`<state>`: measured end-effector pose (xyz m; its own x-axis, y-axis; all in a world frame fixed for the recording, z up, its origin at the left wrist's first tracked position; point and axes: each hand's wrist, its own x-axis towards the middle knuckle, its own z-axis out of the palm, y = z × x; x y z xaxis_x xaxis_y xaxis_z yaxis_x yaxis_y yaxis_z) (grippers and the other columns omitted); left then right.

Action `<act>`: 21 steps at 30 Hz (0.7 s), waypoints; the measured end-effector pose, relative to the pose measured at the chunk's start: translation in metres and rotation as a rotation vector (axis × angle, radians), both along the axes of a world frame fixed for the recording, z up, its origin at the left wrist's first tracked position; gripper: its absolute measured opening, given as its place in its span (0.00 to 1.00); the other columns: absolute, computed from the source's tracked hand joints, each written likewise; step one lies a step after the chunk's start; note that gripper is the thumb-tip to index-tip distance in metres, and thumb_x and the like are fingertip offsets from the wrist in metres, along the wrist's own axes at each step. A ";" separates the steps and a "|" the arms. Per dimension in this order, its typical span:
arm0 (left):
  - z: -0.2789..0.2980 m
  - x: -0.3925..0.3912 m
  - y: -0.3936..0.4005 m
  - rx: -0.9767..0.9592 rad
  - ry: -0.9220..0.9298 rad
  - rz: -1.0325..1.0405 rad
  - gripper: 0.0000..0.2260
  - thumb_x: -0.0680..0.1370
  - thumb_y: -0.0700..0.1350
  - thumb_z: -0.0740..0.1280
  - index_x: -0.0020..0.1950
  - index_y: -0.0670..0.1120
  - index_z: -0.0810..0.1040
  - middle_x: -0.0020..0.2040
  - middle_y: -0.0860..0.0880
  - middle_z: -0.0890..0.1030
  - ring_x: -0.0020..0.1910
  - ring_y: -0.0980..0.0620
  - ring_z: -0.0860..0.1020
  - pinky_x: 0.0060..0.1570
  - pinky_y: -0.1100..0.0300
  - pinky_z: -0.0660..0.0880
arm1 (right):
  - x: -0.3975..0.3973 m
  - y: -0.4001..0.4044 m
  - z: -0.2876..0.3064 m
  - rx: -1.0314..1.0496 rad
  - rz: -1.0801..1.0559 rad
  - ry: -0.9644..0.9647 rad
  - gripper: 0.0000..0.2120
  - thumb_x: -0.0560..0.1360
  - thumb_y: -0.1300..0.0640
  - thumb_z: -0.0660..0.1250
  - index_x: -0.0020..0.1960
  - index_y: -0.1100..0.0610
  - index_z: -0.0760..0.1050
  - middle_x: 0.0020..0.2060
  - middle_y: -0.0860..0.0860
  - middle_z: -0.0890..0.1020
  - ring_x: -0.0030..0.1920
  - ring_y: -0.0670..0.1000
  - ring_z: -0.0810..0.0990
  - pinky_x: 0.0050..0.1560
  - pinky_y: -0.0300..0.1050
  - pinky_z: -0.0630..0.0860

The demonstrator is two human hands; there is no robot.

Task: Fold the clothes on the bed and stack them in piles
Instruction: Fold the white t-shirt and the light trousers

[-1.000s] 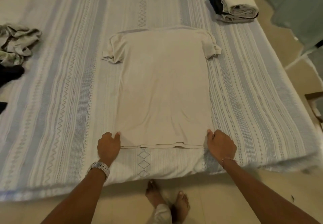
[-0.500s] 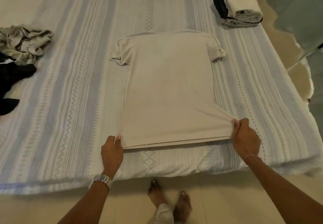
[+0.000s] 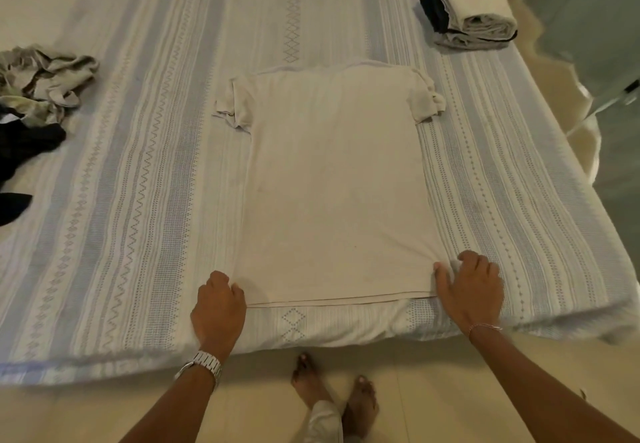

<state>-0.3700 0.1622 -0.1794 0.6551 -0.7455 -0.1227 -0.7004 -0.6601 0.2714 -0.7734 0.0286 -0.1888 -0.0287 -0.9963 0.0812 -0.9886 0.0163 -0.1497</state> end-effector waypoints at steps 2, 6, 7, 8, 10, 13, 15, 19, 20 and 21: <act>-0.005 -0.003 -0.003 -0.005 -0.158 -0.195 0.11 0.73 0.38 0.73 0.54 0.39 0.76 0.45 0.41 0.78 0.43 0.42 0.76 0.38 0.47 0.75 | 0.008 0.001 -0.004 -0.072 0.168 0.019 0.18 0.78 0.45 0.66 0.55 0.60 0.74 0.47 0.58 0.78 0.46 0.57 0.74 0.44 0.53 0.74; -0.008 -0.028 -0.019 -0.143 -0.165 -0.645 0.13 0.73 0.44 0.76 0.54 0.42 0.80 0.46 0.45 0.79 0.44 0.46 0.76 0.42 0.51 0.75 | 0.036 0.012 -0.013 0.007 0.710 -0.043 0.16 0.78 0.44 0.62 0.54 0.56 0.78 0.49 0.52 0.79 0.47 0.53 0.76 0.47 0.48 0.75; -0.010 -0.035 -0.023 -0.155 -0.121 -0.731 0.13 0.73 0.46 0.76 0.54 0.43 0.80 0.46 0.47 0.79 0.43 0.47 0.75 0.41 0.52 0.76 | 0.044 0.017 -0.016 0.013 0.801 -0.059 0.16 0.78 0.44 0.62 0.53 0.55 0.78 0.49 0.51 0.79 0.47 0.53 0.76 0.46 0.47 0.75; -0.012 -0.043 -0.027 -0.154 -0.077 -0.801 0.13 0.72 0.48 0.77 0.53 0.44 0.81 0.44 0.48 0.78 0.42 0.48 0.75 0.40 0.53 0.76 | 0.051 0.022 -0.017 0.015 0.859 -0.080 0.15 0.78 0.45 0.63 0.53 0.55 0.79 0.49 0.50 0.79 0.47 0.52 0.76 0.46 0.45 0.74; -0.015 -0.055 -0.034 -0.131 -0.013 -0.895 0.14 0.72 0.50 0.77 0.52 0.46 0.82 0.43 0.49 0.77 0.41 0.49 0.74 0.38 0.54 0.76 | 0.063 0.027 -0.021 0.014 0.893 -0.127 0.13 0.79 0.46 0.65 0.54 0.55 0.79 0.48 0.50 0.79 0.46 0.51 0.76 0.46 0.44 0.74; -0.016 -0.065 -0.043 -0.102 0.009 -0.947 0.12 0.71 0.52 0.78 0.48 0.46 0.83 0.40 0.50 0.77 0.39 0.49 0.74 0.35 0.56 0.73 | 0.071 0.029 -0.023 0.028 0.861 -0.181 0.13 0.79 0.46 0.66 0.54 0.54 0.79 0.48 0.49 0.79 0.46 0.50 0.76 0.46 0.44 0.75; -0.016 -0.068 -0.044 -0.089 -0.031 -0.986 0.11 0.70 0.51 0.78 0.45 0.46 0.83 0.38 0.50 0.77 0.37 0.50 0.74 0.34 0.57 0.73 | 0.074 0.029 -0.023 0.029 0.856 -0.194 0.13 0.80 0.45 0.64 0.54 0.54 0.79 0.48 0.49 0.80 0.45 0.50 0.76 0.45 0.45 0.77; -0.013 -0.071 -0.045 -0.086 -0.018 -0.974 0.09 0.71 0.49 0.77 0.40 0.45 0.82 0.36 0.49 0.77 0.35 0.50 0.74 0.32 0.57 0.71 | 0.078 0.028 -0.022 0.033 0.879 -0.197 0.15 0.80 0.45 0.62 0.53 0.55 0.80 0.46 0.49 0.81 0.44 0.50 0.77 0.44 0.44 0.77; -0.013 -0.071 -0.045 -0.084 -0.009 -0.966 0.09 0.72 0.49 0.77 0.40 0.45 0.82 0.36 0.49 0.77 0.35 0.50 0.74 0.32 0.58 0.71 | 0.079 0.027 -0.021 0.032 0.872 -0.201 0.15 0.80 0.45 0.61 0.52 0.55 0.80 0.46 0.49 0.81 0.44 0.50 0.77 0.44 0.44 0.77; -0.013 -0.071 -0.045 -0.083 -0.005 -0.960 0.09 0.73 0.50 0.76 0.39 0.45 0.81 0.36 0.49 0.77 0.35 0.50 0.74 0.32 0.58 0.71 | 0.079 0.026 -0.021 0.032 0.869 -0.204 0.15 0.81 0.46 0.61 0.52 0.55 0.80 0.46 0.50 0.81 0.43 0.50 0.77 0.43 0.44 0.77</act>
